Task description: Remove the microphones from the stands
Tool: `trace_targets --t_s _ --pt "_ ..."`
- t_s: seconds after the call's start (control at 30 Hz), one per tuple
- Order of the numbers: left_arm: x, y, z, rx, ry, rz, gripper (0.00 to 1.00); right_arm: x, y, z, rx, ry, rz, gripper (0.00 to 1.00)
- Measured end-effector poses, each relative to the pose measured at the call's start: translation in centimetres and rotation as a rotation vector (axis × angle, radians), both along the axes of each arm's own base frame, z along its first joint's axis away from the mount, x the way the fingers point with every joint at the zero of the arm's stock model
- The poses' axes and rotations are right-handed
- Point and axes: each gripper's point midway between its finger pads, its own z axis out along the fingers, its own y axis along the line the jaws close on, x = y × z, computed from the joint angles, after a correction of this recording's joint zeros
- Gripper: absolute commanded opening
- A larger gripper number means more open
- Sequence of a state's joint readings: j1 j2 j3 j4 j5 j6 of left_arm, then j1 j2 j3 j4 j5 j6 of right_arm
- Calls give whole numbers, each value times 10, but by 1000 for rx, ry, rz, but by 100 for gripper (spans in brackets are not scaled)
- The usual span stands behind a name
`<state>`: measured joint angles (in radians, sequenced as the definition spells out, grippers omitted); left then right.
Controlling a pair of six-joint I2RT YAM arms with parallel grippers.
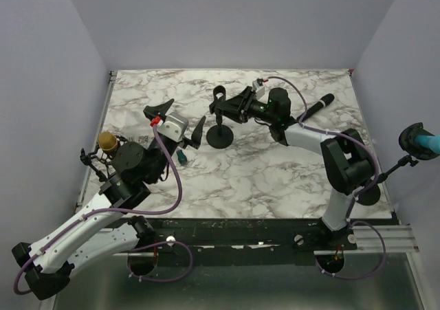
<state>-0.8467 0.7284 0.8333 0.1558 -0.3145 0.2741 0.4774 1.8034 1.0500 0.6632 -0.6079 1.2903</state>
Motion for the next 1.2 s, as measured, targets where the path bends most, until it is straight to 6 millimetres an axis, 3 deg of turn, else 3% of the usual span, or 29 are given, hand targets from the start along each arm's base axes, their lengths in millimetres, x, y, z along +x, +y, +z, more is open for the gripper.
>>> trace_targets --t_s 0.2,0.53,0.7,0.87,1.07,1.2 --pt "0 0 0 4 -1 5 96 72 6 2 50 -20 -25 31" --pt "2 -2 -4 16 -1 6 96 203 -9 7 67 -64 -164 34" --pt "2 -1 -3 20 -7 8 96 236 -12 6 73 -77 -201 37" --pt "2 0 -2 24 -16 14 96 252 -9 7 90 -95 -217 44" --pt "2 1 -3 26 -18 17 96 260 -10 5 75 -118 -239 82" --pt "2 1 -3 28 -18 17 96 263 -16 -6 16 -117 -246 98"
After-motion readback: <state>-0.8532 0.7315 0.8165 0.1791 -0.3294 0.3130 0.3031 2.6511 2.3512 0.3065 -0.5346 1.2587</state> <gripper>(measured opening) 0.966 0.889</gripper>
